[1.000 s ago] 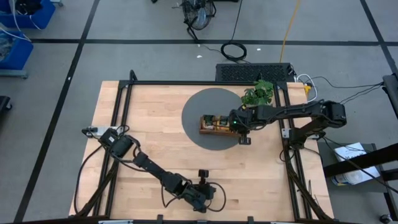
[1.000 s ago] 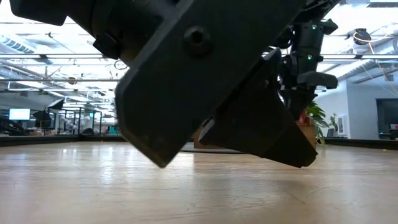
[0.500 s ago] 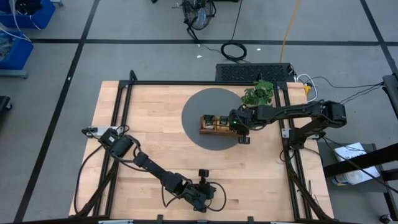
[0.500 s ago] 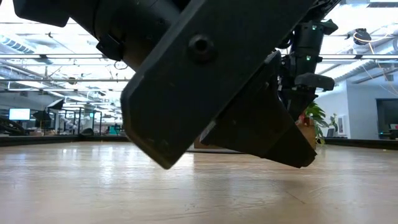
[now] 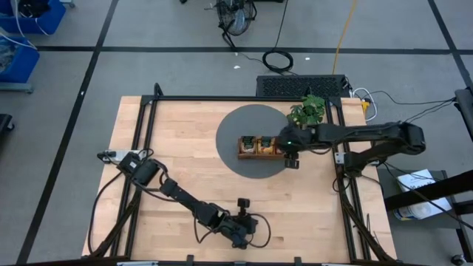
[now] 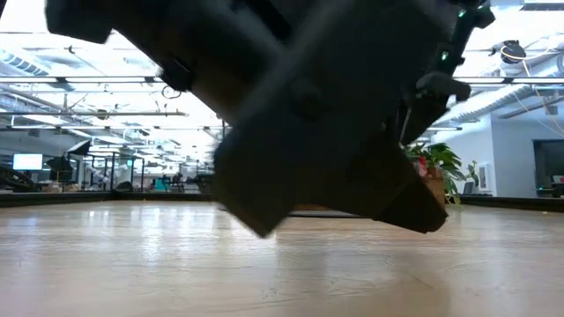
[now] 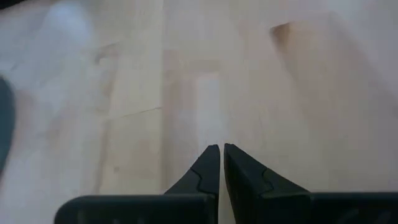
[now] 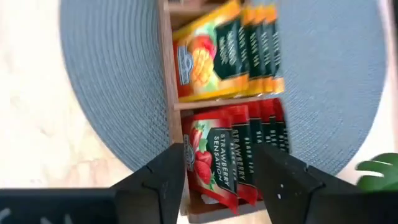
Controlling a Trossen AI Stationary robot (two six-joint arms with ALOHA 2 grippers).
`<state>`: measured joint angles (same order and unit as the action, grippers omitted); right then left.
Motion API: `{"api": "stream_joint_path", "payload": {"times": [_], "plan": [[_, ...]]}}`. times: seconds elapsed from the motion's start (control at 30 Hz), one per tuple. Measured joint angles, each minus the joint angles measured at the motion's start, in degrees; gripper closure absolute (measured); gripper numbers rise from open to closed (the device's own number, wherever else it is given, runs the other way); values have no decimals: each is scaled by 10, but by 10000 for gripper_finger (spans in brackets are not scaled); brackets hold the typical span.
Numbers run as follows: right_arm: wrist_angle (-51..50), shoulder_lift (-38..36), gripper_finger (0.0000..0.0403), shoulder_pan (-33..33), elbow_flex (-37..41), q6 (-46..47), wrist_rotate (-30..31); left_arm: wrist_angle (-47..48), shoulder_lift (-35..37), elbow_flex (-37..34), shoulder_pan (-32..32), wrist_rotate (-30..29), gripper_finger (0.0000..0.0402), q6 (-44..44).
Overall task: Pick & Place Tea
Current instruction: Return to Home Position
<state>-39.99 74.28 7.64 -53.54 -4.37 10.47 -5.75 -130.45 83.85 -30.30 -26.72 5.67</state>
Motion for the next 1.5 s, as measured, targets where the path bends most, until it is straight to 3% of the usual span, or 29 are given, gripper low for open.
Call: {"api": "stream_joint_path", "payload": {"times": [0.2, 0.33, 0.6, 0.7, 0.8, 0.93, 1.1, 1.23, 1.37, 1.5], "plan": [[-25, -95, 253, -24, 0, 13, -31, 38, 11, -1, 22, 0, 371, 4], [1, -167, 284, -70, 27, 64, -48, 76, 59, -1, 26, 0, 371, -18], [306, -285, 390, -219, 217, 112, -48, 242, 201, 0, 20, -62, 371, -60], [408, -287, 396, -266, 281, 107, -34, 367, 240, 0, 23, -44, 371, -69], [480, -279, 399, -304, 328, 89, 8, 496, 262, 0, 16, -85, 371, -32], [544, -293, 400, -332, 375, 30, 13, 573, 293, 0, 16, -100, 371, -12], [629, -361, 402, -315, 423, -3, 14, 556, 334, -1, 22, -88, 386, -101], [580, -437, 402, -293, 425, -20, 12, 519, 401, -26, 44, -57, 394, -141], [544, -499, 402, -265, 425, -28, -40, 400, 503, -130, 69, 21, 396, -206], [534, -536, 402, -245, 425, -9, -62, 251, 625, -270, 105, 71, 395, -215]]}}
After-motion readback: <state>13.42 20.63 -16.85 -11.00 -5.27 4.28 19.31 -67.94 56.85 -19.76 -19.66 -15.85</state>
